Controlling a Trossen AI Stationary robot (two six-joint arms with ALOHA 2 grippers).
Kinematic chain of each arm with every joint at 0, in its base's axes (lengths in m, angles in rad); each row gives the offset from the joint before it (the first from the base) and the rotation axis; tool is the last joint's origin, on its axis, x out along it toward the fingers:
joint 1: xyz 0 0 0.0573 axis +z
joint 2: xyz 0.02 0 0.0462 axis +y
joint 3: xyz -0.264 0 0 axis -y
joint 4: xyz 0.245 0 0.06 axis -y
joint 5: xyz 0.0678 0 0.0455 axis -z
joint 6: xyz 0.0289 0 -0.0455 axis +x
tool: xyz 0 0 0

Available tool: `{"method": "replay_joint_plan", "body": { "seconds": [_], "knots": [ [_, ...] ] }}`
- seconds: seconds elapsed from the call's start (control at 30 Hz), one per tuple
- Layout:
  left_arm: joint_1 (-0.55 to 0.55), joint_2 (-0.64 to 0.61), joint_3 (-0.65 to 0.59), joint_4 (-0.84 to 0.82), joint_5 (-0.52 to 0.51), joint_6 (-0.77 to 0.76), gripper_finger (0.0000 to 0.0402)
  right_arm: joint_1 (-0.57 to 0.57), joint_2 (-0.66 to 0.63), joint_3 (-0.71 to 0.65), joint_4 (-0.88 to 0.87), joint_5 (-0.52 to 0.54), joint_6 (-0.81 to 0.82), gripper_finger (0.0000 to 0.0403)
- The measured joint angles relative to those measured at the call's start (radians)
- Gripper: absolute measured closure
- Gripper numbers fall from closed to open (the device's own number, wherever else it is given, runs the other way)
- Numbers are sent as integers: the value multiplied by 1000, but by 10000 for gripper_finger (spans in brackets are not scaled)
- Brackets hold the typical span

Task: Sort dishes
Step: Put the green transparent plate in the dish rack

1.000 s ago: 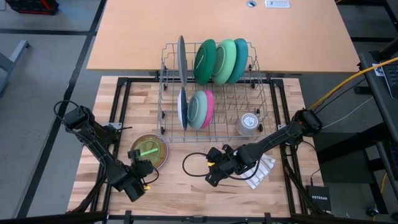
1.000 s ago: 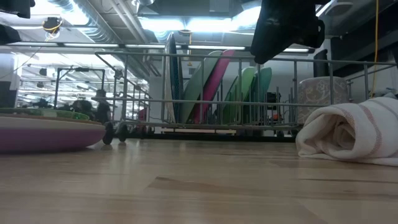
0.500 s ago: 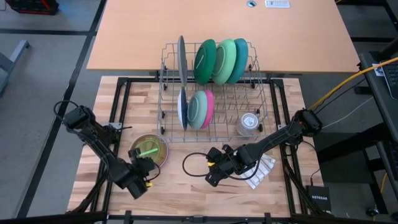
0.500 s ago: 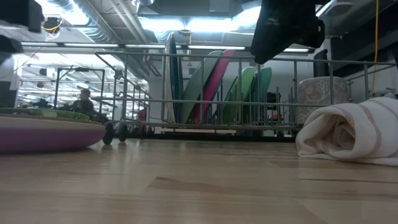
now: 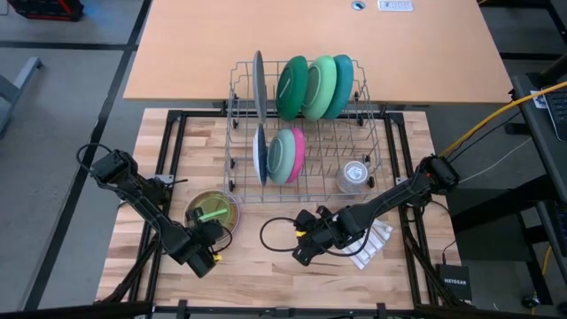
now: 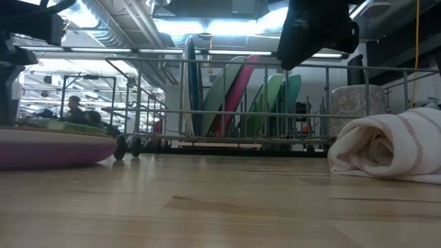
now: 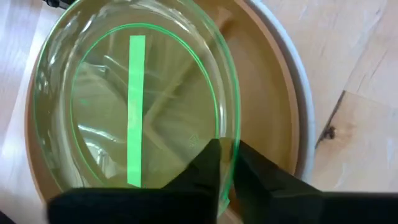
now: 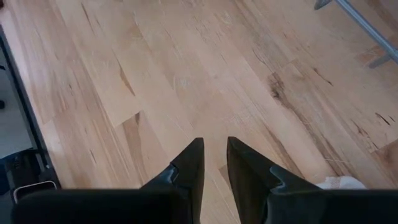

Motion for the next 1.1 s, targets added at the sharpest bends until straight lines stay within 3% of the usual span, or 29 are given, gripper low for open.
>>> {"method": "replay_joint_plan", "body": {
  "seconds": [0.1, 0.5, 0.87, 1.1],
  "knots": [
    [0, 0, 17, -3, -1, -1, 395, 0, 0, 0, 44, 0, -33, 329],
    [-1, 0, 166, -92, 29, 14, 400, 0, 0, 0, 303, 0, -292, 329],
    [-1, -1, 374, -150, 37, 175, 400, -1, 0, 0, 461, -2, -534, 329],
    [-1, -1, 479, -147, 31, 272, 401, -27, 0, 0, 541, -136, -603, 329]
  ]
}}
